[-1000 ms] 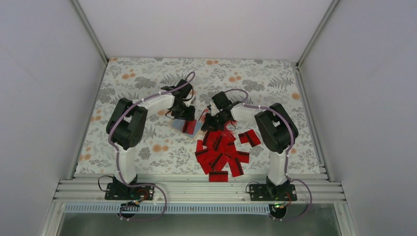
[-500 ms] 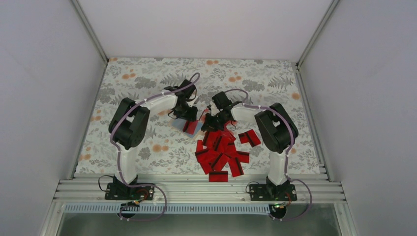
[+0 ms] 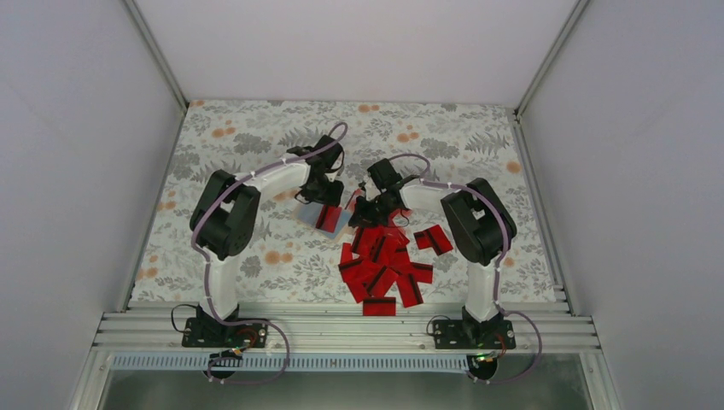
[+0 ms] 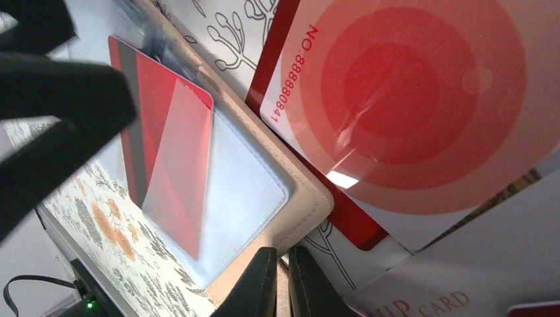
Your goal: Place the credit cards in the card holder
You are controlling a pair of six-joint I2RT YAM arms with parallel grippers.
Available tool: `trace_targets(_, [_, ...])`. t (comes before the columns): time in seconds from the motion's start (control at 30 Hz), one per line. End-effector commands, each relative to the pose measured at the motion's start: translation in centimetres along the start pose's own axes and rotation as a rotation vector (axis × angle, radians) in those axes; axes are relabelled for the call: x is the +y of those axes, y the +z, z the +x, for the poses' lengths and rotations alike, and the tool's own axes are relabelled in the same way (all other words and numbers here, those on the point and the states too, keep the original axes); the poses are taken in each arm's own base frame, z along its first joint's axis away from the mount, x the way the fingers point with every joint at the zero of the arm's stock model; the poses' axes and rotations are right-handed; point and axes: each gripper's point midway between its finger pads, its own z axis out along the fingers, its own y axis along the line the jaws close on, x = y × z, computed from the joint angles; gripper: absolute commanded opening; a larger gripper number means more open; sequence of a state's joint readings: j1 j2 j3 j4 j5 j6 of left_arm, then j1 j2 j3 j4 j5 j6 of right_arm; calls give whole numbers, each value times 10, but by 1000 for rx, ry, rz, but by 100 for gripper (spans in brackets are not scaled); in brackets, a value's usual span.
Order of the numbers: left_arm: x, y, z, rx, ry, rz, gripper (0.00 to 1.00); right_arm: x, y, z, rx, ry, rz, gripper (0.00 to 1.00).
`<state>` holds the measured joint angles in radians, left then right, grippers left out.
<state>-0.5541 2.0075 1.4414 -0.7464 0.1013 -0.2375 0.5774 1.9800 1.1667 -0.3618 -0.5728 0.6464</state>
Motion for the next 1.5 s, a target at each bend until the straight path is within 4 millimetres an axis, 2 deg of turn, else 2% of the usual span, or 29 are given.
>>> trace_targets(0.0, [4,-7,-19,-40,-138,-54,56,-10,8,-3,5,1,28,7])
trace_targets(0.2, [20,6,-16,4,-226,-172,56,-11,9,-2,7,-2,28,6])
trace_targets(0.33, [21,10,-9,35,-220,-216,54,-11,9,-1,10,-4,24,6])
trace_targets(0.5, [15,13,4,55,-209,-244,54,-11,11,-1,13,-7,18,6])
trace_targets(0.7, [14,7,9,53,-186,-278,54,-11,12,-1,16,-10,14,6])
trace_targets(0.87, [7,11,16,72,-150,-284,53,-12,12,-1,16,-13,13,6])
trace_targets(1.2, [-10,9,18,70,-128,-239,48,-16,15,1,22,-9,18,6])
trace_targets(1.47, [-22,6,14,51,-144,-168,39,-14,15,-1,14,-15,16,6])
